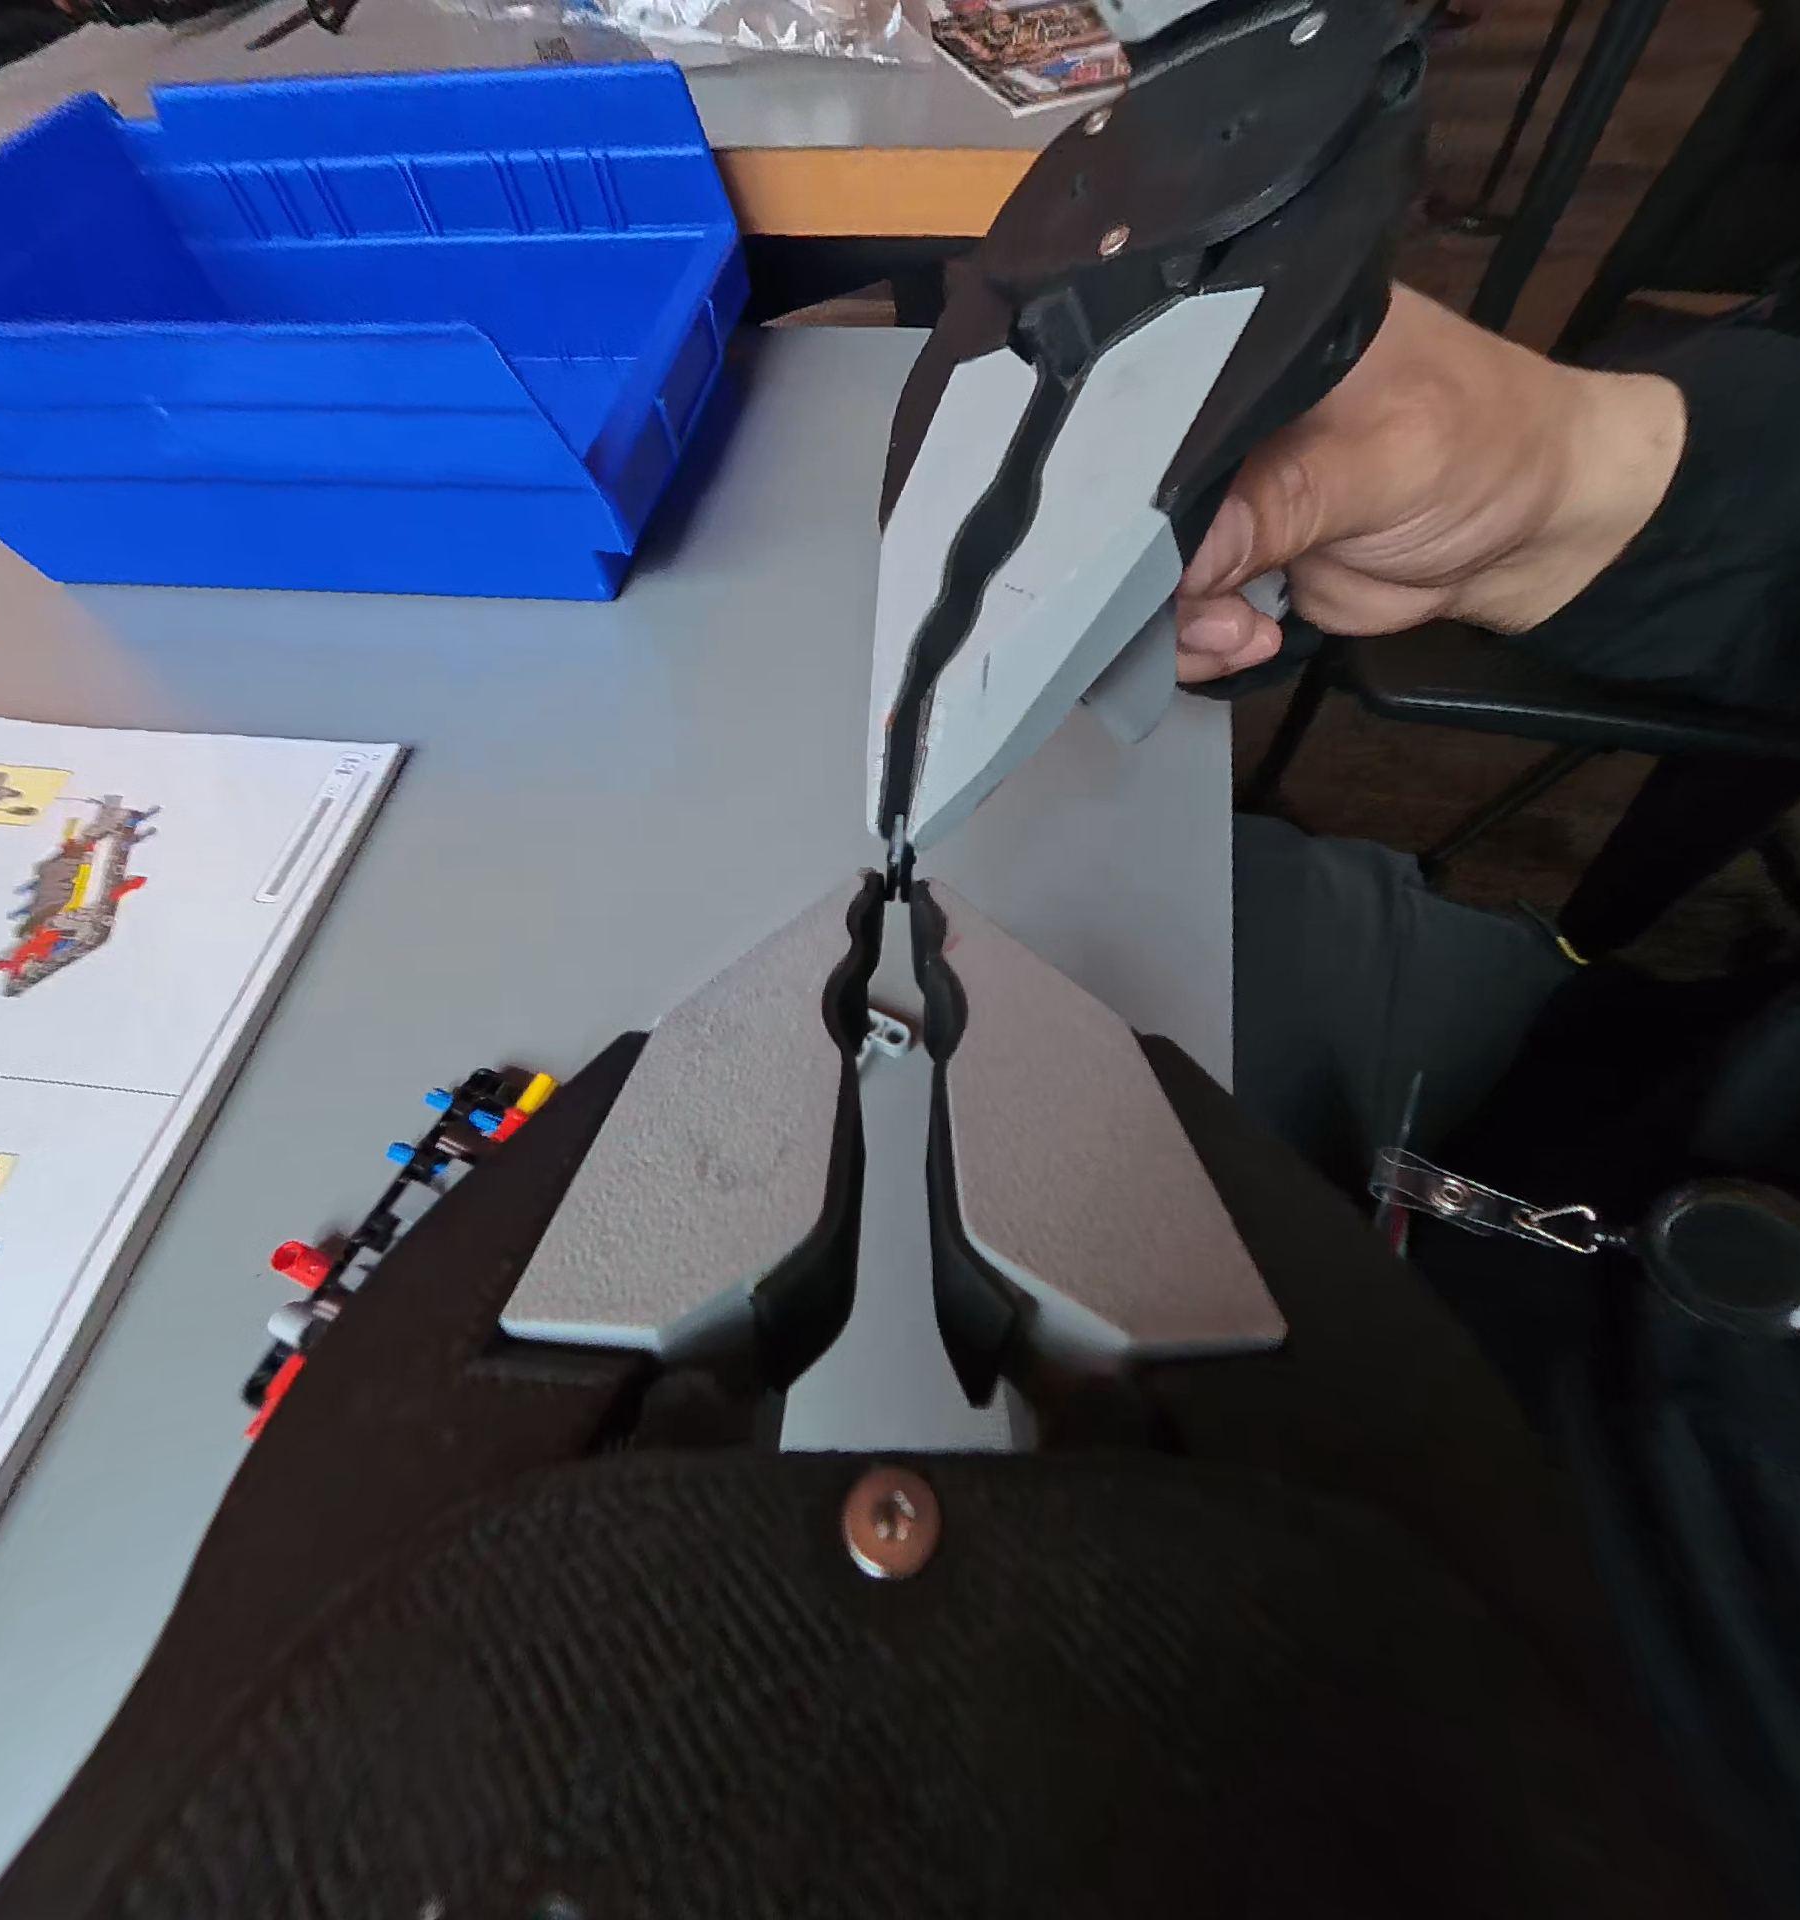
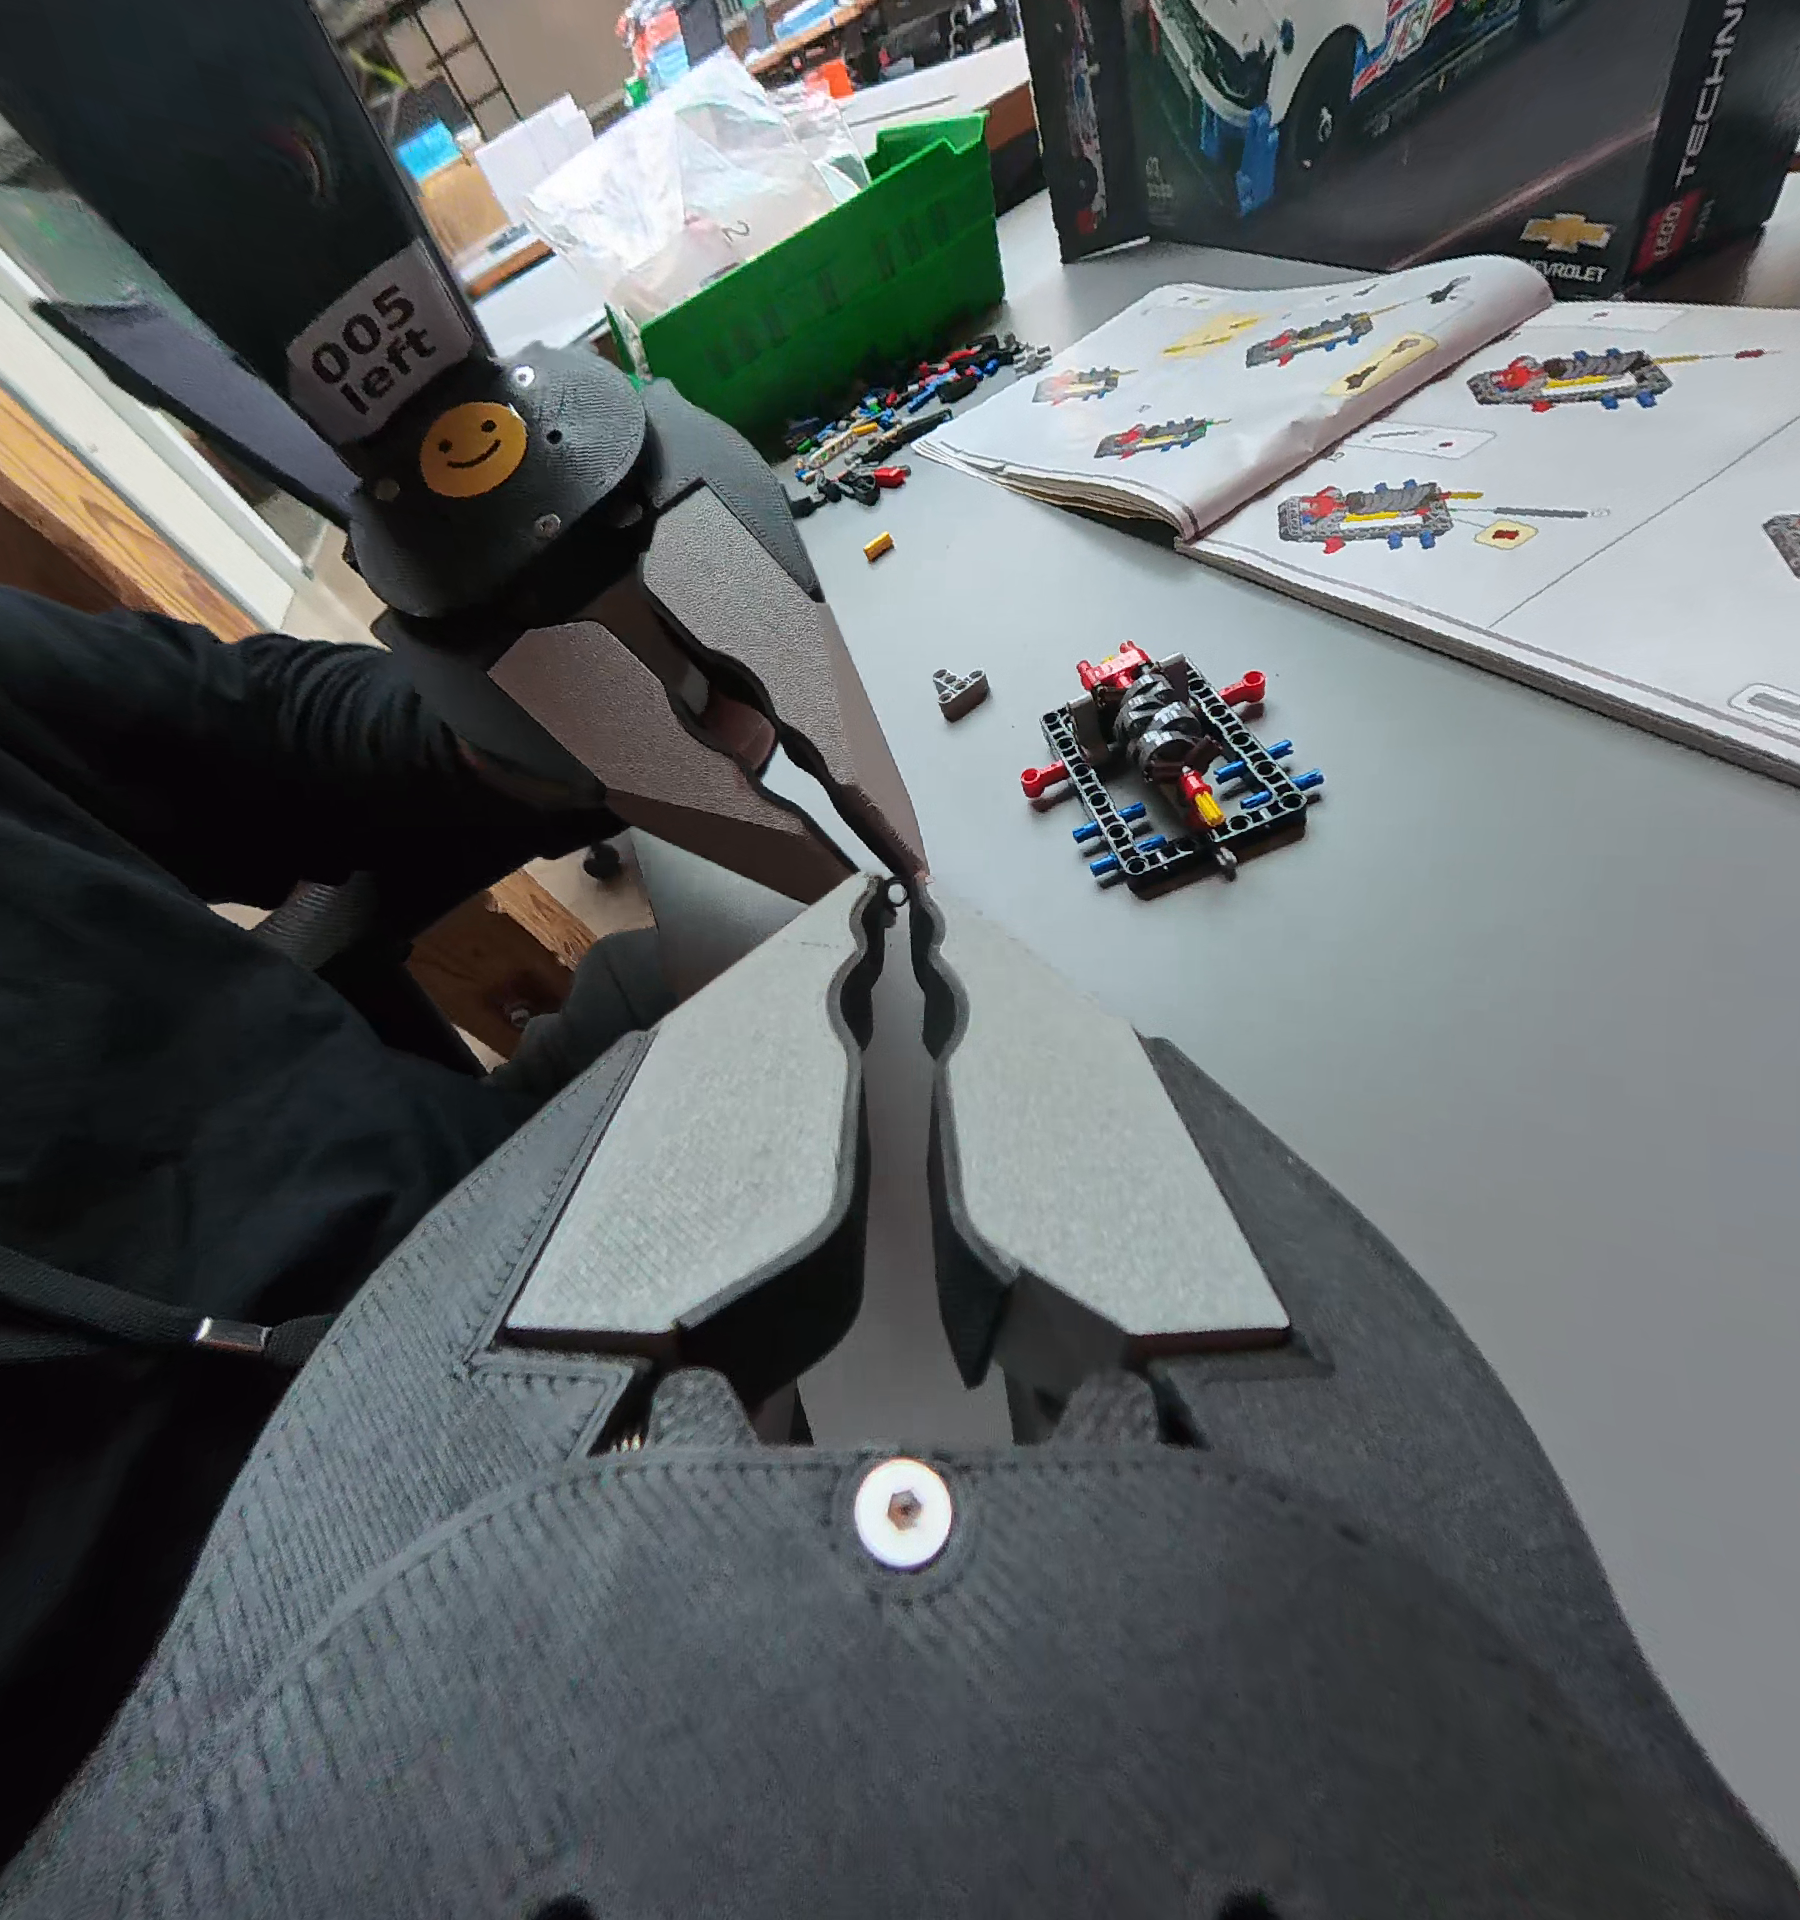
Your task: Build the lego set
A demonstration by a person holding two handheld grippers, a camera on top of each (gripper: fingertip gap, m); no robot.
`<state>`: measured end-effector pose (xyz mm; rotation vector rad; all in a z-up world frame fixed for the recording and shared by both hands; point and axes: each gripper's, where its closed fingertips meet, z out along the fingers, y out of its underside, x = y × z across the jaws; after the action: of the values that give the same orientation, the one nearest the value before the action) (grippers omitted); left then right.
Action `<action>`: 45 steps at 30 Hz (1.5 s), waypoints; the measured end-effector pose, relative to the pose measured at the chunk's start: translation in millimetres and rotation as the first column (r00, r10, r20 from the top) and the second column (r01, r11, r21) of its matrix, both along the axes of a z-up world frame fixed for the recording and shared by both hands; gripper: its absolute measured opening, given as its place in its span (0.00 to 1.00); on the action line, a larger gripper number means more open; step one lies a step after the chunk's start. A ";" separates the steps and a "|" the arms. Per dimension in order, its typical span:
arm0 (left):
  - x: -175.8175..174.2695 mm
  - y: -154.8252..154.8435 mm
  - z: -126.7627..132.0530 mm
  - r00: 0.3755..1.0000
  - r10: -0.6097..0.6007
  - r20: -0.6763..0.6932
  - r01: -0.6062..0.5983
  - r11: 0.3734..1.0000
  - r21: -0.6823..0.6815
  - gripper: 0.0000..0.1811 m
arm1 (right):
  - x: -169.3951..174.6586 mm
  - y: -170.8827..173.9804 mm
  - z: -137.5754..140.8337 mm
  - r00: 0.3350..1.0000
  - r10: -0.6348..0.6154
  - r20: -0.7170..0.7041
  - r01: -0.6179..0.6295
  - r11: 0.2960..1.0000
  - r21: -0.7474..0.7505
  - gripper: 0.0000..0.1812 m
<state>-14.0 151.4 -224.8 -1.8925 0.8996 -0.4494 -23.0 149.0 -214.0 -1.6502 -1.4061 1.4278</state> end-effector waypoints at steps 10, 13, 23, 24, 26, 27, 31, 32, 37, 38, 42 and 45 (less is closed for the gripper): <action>-0.9 -2.6 14.6 0.986 0.041 -0.160 -0.010 0.982 0.190 0.01 | 1.3 -3.4 15.4 0.996 0.016 -0.088 -0.016 1.000 -0.003 0.00; -2.0 -1.5 10.8 0.987 0.042 -0.154 -0.016 0.986 0.168 0.01 | -0.7 -2.4 12.9 0.998 0.000 -0.067 0.000 1.000 -0.001 0.00; -2.6 2.0 -10.3 0.996 0.018 -0.092 -0.014 0.999 0.038 0.01 | -4.1 3.0 -5.9 0.999 -0.034 0.029 0.034 0.999 -0.014 0.00; -4.5 2.1 -17.6 0.993 0.010 -0.117 -0.009 1.000 0.010 0.03 | -3.8 4.4 -10.2 0.998 -0.040 0.050 0.041 0.999 -0.004 0.00; -14.0 0.1 -41.0 0.978 -0.022 -0.207 0.001 0.995 -0.101 0.08 | -1.1 10.5 -21.9 0.991 -0.066 0.115 0.061 0.997 0.039 0.00; -18.3 -1.7 -52.4 0.971 -0.050 -0.233 0.013 0.988 -0.155 0.09 | 0.5 12.7 -27.6 0.986 -0.072 0.148 0.063 0.996 0.062 0.00; -28.6 6.4 -79.5 0.962 -0.084 -0.261 0.018 0.969 -0.245 0.11 | 3.6 13.7 -47.4 0.960 -0.078 0.269 0.035 0.986 0.160 0.00; -28.2 9.7 -80.0 0.960 -0.087 -0.267 0.024 0.973 -0.230 0.11 | 3.3 12.2 -51.0 0.953 -0.076 0.292 0.021 0.982 0.186 0.00; -20.1 10.6 -80.2 0.940 -0.177 -0.291 0.113 0.968 -0.222 0.09 | 0.0 8.3 -61.6 0.934 -0.070 0.351 -0.014 0.972 0.233 0.00; -18.3 9.6 -80.5 0.935 -0.196 -0.294 0.132 0.966 -0.224 0.07 | -0.9 7.5 -61.9 0.933 -0.066 0.354 -0.018 0.973 0.228 0.00; -14.5 8.1 -81.0 0.937 -0.210 -0.279 0.147 0.962 -0.231 0.04 | -0.3 6.4 -66.1 0.919 -0.060 0.391 -0.039 0.970 0.240 0.00; -12.4 7.1 -81.0 0.946 -0.206 -0.250 0.146 0.960 -0.238 0.03 | 0.7 8.2 -71.3 0.902 -0.071 0.426 -0.052 0.961 0.271 0.00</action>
<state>-26.4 158.5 -305.8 -2.1165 1.2537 -0.4134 -22.3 157.1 -285.3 -1.8498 -1.7416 0.8293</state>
